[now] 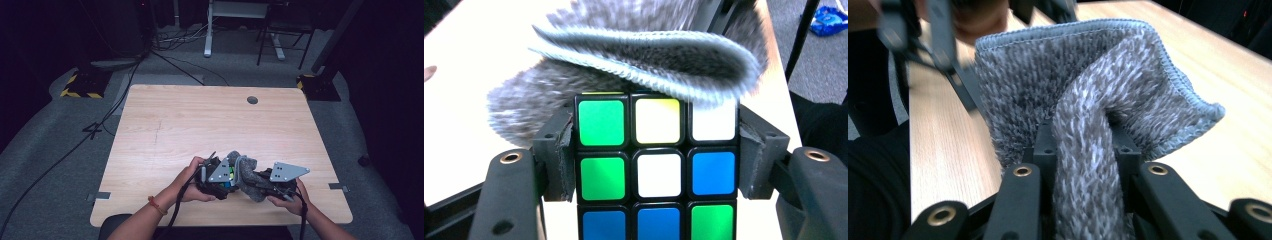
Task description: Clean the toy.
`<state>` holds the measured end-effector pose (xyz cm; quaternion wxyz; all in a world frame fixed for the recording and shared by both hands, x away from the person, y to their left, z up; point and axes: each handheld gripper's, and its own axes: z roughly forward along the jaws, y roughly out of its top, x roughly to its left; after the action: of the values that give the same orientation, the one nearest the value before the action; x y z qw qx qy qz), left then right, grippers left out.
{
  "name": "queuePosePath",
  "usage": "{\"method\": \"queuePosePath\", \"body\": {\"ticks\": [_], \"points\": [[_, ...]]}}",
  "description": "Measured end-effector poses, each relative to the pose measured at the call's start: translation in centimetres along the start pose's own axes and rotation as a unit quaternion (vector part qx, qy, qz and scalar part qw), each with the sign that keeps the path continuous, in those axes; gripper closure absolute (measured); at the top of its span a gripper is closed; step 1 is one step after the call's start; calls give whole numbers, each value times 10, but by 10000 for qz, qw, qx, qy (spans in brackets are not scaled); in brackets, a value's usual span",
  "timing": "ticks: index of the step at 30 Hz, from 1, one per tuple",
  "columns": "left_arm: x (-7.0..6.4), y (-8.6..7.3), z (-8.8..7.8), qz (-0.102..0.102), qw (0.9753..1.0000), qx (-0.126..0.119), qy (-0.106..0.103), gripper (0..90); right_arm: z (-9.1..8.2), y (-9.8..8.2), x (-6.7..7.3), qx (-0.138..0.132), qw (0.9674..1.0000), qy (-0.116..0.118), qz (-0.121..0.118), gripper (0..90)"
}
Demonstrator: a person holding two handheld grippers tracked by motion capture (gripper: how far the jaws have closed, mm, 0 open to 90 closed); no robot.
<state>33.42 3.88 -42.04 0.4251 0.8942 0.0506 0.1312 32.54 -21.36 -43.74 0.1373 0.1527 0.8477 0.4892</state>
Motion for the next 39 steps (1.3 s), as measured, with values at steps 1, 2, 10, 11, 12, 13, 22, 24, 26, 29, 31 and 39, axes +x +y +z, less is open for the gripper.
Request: {"method": "queuePosePath", "body": {"ticks": [1,2,10,11,12,13,22,24,26,29,31,39], "points": [[0,0,-2,-25,10000,-53,9,331,1,-2,-1,70,10000,-24,-1,732],[0,1,-3,-9,9999,-92,38,331,2,-4,-2,126,9999,-32,32,731],[1,3,-11,-55,9993,-364,-22,331,8,-12,-8,137,9991,257,312,732],[1,3,-10,-8,9995,-326,-4,330,6,-11,-7,35,9988,337,347,732],[1,2,-10,3,9995,-328,7,329,5,-9,-7,-46,9988,360,340,733],[2,2,-11,-19,9993,-370,-27,328,4,-8,-6,-68,9989,332,326,733],[5,0,-9,-195,9990,-394,-57,323,-10,-4,-10,-650,9961,418,432,736],[4,1,-8,-177,9993,-314,24,322,-12,-2,-9,-727,9955,441,410,736],[4,1,-7,-179,9995,-255,90,321,-11,-1,-8,-718,9958,398,395,736],[4,1,-6,-143,9995,-170,231,318,-8,1,-5,-671,9968,280,334,737],[3,2,-6,-123,9994,-169,273,318,-7,2,-5,-690,9965,262,379,737],[3,5,-16,-134,9987,-477,147,331,-4,1,-5,-496,9983,191,254,735]]}}
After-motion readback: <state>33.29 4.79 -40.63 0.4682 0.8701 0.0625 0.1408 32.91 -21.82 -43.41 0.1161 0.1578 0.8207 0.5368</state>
